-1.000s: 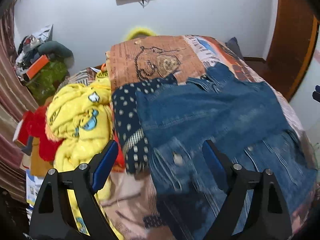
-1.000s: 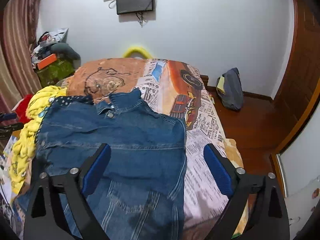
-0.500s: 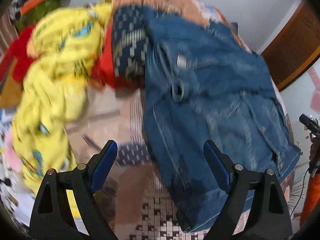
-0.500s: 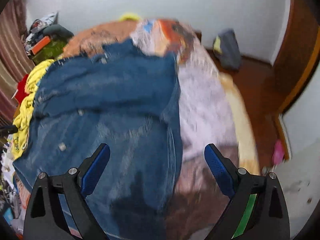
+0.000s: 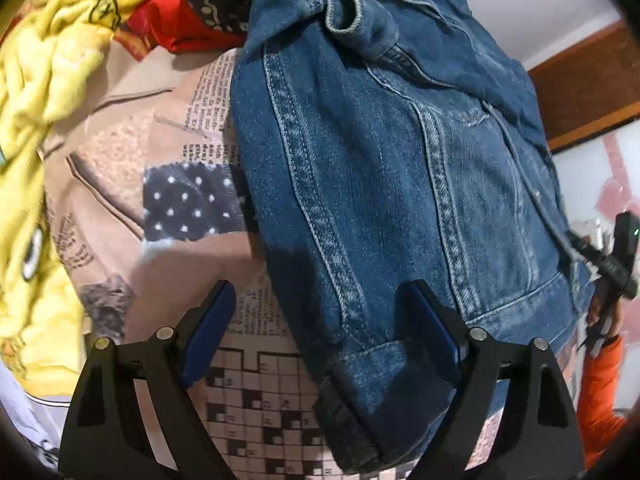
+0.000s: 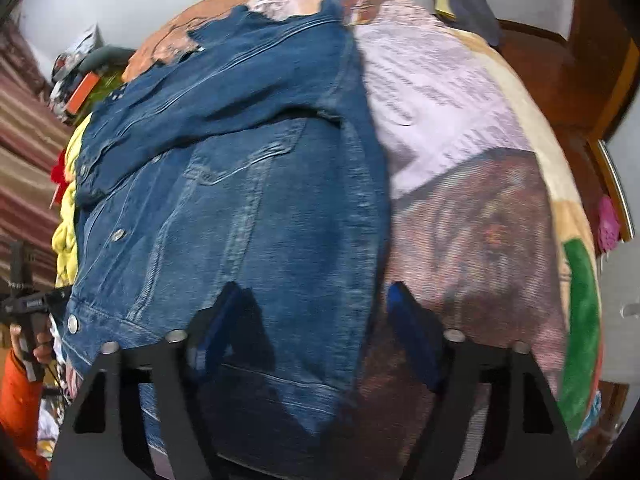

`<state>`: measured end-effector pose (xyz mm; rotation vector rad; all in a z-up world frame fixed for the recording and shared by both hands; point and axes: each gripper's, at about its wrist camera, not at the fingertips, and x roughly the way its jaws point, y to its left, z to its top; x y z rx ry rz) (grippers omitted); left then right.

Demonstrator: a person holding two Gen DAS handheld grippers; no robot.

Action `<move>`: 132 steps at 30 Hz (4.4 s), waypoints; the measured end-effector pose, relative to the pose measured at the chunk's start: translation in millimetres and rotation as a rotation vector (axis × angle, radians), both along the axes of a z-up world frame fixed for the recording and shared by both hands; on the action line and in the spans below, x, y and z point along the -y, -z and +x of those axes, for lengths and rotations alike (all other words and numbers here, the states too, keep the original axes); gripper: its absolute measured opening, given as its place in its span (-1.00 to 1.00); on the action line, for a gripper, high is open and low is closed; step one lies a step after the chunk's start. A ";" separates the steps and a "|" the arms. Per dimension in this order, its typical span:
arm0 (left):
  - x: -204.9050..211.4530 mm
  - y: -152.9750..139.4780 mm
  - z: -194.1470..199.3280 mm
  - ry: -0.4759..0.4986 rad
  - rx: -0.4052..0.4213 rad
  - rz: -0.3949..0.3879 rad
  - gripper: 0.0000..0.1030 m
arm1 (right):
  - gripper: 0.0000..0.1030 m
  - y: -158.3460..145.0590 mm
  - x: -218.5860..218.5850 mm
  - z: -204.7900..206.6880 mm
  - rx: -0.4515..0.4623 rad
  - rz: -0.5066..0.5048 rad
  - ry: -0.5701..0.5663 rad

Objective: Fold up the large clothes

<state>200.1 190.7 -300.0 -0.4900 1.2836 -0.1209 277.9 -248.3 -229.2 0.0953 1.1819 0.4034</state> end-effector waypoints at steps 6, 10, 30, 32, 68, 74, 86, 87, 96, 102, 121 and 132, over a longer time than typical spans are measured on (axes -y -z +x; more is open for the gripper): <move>9.6 -11.1 -4.3 0.041 0.059 -0.053 -0.33 | -0.76 2.0 -10.3 -0.1 0.004 0.023 -0.028; 24.8 -37.0 1.3 0.092 0.131 0.062 -0.73 | -0.81 -7.0 -12.9 -0.4 0.030 0.023 -0.043; -21.3 -202.7 109.5 -0.105 0.526 0.202 -0.78 | -0.84 -114.3 -25.2 90.0 0.297 0.230 0.019; -38.8 -199.7 137.8 -0.156 0.507 0.199 -0.78 | -0.84 -115.1 -30.4 118.4 0.299 0.231 0.050; 31.1 -162.2 163.8 0.102 0.456 0.675 0.60 | 0.42 -103.5 -71.5 136.6 0.397 -0.071 -0.067; 67.4 -115.8 159.9 0.209 0.396 0.804 0.64 | 0.42 -61.5 -87.8 118.1 0.333 -0.128 -0.129; 56.2 -87.3 216.7 0.174 0.358 0.939 0.82 | 0.59 -20.5 -115.9 151.0 0.331 -0.286 -0.141; 51.6 -86.7 227.8 0.170 0.349 0.946 0.82 | 0.59 -19.9 -118.3 158.8 0.326 -0.283 -0.147; -38.3 -128.1 308.4 -0.134 0.288 0.707 0.87 | 0.59 -48.4 -107.5 262.6 0.334 -0.234 0.076; -63.5 -153.0 292.2 -0.211 0.329 0.693 0.87 | 0.59 -63.9 -102.1 249.9 0.318 -0.092 0.077; 38.7 -96.2 216.1 0.119 0.319 0.432 0.87 | 0.59 -14.2 -218.9 152.4 0.265 -0.123 -0.329; 21.8 -80.9 195.5 0.117 0.357 0.510 0.87 | 0.77 -12.0 -161.0 164.4 0.274 -0.148 -0.231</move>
